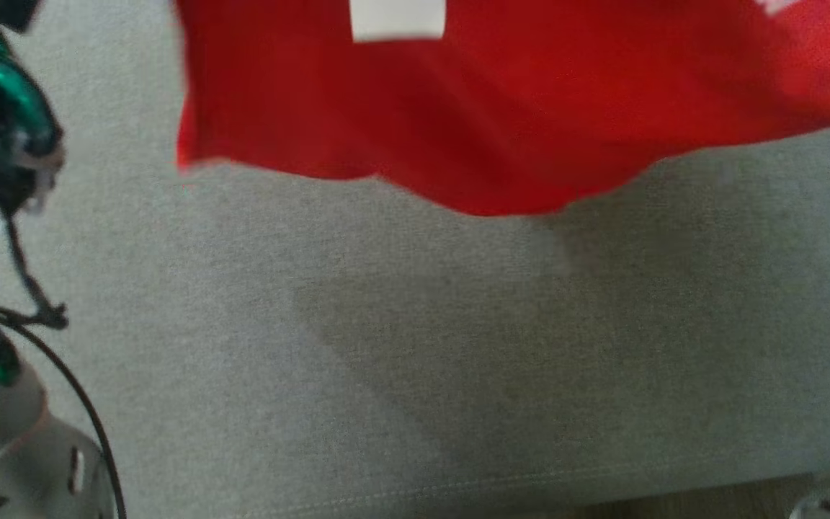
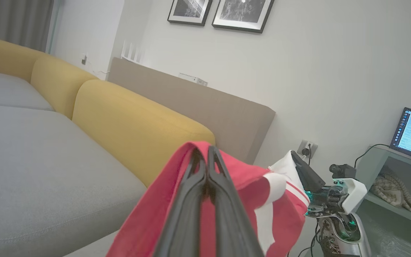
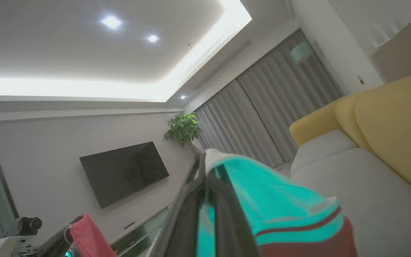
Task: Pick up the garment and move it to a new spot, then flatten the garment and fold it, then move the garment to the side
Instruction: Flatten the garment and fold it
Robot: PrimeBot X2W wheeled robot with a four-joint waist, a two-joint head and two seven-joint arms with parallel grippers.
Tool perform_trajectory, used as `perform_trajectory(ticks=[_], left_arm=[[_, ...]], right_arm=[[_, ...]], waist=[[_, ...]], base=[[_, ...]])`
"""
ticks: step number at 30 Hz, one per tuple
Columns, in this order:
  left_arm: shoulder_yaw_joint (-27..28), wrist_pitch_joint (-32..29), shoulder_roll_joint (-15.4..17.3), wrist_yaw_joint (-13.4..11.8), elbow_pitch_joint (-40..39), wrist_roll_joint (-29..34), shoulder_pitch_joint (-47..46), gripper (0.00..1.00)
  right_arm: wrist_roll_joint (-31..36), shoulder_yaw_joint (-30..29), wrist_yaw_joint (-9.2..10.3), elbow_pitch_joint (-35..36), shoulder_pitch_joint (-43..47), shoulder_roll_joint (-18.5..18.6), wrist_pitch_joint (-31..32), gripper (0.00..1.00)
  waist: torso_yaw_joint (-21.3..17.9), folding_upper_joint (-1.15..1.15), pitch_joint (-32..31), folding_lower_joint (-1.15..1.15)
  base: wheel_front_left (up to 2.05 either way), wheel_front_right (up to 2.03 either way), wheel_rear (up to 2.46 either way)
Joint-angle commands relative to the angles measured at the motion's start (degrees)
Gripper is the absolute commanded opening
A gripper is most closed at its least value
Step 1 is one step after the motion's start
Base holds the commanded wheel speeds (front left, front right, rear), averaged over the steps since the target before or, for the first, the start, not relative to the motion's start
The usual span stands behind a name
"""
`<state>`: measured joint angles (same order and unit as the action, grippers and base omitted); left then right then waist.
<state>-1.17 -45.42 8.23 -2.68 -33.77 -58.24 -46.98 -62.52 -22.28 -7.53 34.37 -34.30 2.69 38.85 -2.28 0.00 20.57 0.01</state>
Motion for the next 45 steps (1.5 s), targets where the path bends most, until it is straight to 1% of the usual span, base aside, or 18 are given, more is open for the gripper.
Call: perform_trajectory(ticks=[1,7,9,14,18,21,24,25,29,31,32,34,36,39,40,42,43,45], left_arm=[[1.69,-0.71,2.47,-0.83,-2.22,-0.01,-2.54,0.00],[2.65,-2.21,3.88,-3.01,-2.82,1.10,-6.22,0.00],[3.06,-2.26,5.08,-3.00,-1.94,2.63,-7.31,0.00],[1.31,-1.05,7.05,-1.16,5.72,7.32,-10.95,0.00],[-1.70,1.60,6.98,0.50,16.69,11.88,-17.34,0.00],[-3.61,6.23,6.18,1.64,26.73,16.43,-23.73,0.00],[-4.71,13.35,5.26,2.31,36.83,21.52,-31.21,0.00],[-4.77,15.59,4.65,1.99,40.13,22.72,-33.71,0.00],[-5.09,26.39,3.09,2.44,50.77,27.06,-43.55,0.00],[-2.57,33.44,1.33,2.43,53.01,25.96,-45.69,0.00],[-3.60,34.73,1.73,3.94,55.40,26.84,-47.12,0.00],[-4.79,38.25,2.06,5.73,59.36,28.25,-48.28,0.00],[-5.51,41.13,2.06,7.22,61.98,28.25,-46.06,0.00],[-7.53,42.15,2.49,8.74,63.75,27.79,-38.54,0.00],[-7.53,42.15,2.49,8.74,63.75,27.79,-38.54,0.00],[-7.79,41.81,2.90,9.20,63.34,26.34,-33.27,0.00],[-8.31,40.94,3.55,9.52,62.01,24.99,-27.91,0.00],[-9.11,40.29,4.50,9.73,60.34,24.20,-22.65,0.00]], right_arm=[[-0.53,-0.03,0.04,2.61,-2.33,0.20,1.26,0.00],[0.54,-4.84,0.04,3.94,-7.22,0.20,6.74,0.00],[2.28,-6.00,0.04,3.39,-9.84,0.20,9.01,0.00],[8.19,-5.00,0.04,-3.70,-19.45,0.20,13.81,0.00],[16.10,-1.85,0.04,-13.82,-30.06,0.19,13.10,0.00],[22.20,1.05,0.04,-23.74,-37.71,0.19,8.51,0.00],[27.24,2.82,0.04,-34.40,-45.97,0.19,0.07,0.00],[28.65,3.44,0.04,-37.82,-49.20,0.19,-3.04,0.00],[29.28,6.63,0.04,-48.45,-59.98,0.19,-15.68,0.00],[27.39,8.42,0.04,-51.37,-62.81,0.19,-20.87,0.00],[25.86,9.24,0.04,-52.31,-63.39,0.19,-22.76,0.00],[23.54,11.44,0.04,-52.90,-62.43,0.19,-24.68,0.00],[21.80,13.18,0.04,-52.45,-58.26,0.19,-25.19,0.00],[20.89,14.51,0.04,-50.11,-48.20,0.19,-24.11,0.00],[20.89,14.51,0.04,-50.11,-48.20,0.19,-24.11,0.00],[21.43,14.75,0.04,-47.00,-40.74,0.22,-22.52,0.00],[21.25,13.47,0.04,-43.40,-33.23,0.21,-20.87,0.00],[21.78,12.47,0.04,-39.59,-25.92,0.21,-19.85,0.00]], waist=[[-0.56,0.00,0.19,-0.01],[-1.42,0.00,1.37,-0.01],[-1.29,0.00,2.50,-0.01],[0.10,0.00,6.28,-0.01],[2.06,0.00,11.10,-0.01],[3.30,0.00,13.96,-0.01],[3.78,0.00,16.55,-0.01],[3.88,0.00,17.56,-0.01],[3.60,0.00,21.16,-0.01],[3.30,0.00,22.02,-0.01],[3.05,0.00,22.35,-0.01],[2.58,0.00,22.67,-0.01],[2.14,0.00,21.97,-0.01],[1.64,0.00,19.80,-0.01],[1.64,0.00,19.80,-0.01],[1.44,0.00,18.93,-0.01],[1.46,0.00,18.41,-0.01],[1.60,0.00,17.73,-0.01]], base=[[0.00,0.00,0.00],[0.00,0.00,0.00],[0.00,0.00,0.00],[0.00,0.00,0.00],[0.00,0.00,0.00],[0.00,0.00,0.00],[0.00,0.00,0.00],[0.00,0.00,0.00],[0.00,0.00,0.00],[0.00,0.00,0.00],[0.00,0.00,0.00],[0.00,0.00,0.00],[0.00,0.00,0.00],[0.00,0.00,0.00],[0.00,0.00,0.00],[0.00,0.00,0.00],[0.00,0.00,0.00],[0.00,0.00,0.00]])
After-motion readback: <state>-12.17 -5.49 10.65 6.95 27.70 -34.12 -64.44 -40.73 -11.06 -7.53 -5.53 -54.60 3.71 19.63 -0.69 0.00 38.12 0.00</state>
